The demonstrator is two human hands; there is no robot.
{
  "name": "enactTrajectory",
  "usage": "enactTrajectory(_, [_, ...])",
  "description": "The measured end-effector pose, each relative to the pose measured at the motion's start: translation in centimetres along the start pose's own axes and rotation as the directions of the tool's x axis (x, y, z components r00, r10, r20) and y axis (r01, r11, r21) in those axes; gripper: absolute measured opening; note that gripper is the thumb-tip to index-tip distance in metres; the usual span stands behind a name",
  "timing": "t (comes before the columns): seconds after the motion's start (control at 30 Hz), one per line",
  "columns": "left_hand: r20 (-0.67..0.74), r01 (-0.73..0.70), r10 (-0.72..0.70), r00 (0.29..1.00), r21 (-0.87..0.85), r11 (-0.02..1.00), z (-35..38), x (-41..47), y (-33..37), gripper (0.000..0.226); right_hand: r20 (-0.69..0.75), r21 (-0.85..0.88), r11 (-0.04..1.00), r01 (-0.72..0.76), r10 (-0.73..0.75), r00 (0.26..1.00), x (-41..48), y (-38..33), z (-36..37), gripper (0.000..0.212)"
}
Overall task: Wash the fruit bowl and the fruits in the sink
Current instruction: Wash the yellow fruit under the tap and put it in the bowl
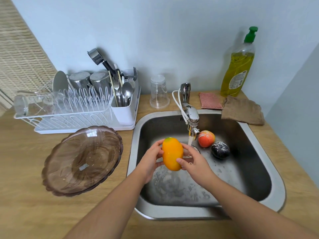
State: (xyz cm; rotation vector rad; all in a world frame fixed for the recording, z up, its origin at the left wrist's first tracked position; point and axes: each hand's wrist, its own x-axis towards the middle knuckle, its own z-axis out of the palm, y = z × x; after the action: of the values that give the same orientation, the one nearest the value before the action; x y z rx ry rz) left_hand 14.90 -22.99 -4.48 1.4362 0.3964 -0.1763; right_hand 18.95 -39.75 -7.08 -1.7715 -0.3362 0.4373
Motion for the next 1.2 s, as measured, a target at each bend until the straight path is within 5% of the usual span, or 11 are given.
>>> enactTrajectory(0.63, [-0.097,-0.212,0.197,0.976,-0.181,0.960,-3.6,-5.4,3.5,0.036,0.030,-0.033,0.987,0.158,-0.157,0.987,0.3,-5.9,1.9,0.054])
enactTrajectory(1.2, [-0.116,-0.210,0.191,0.975,-0.184,0.960,-3.3,-5.8,3.5,0.033,0.036,-0.023,0.993,0.116,-0.115,0.993,0.0,-6.7,1.7,0.061])
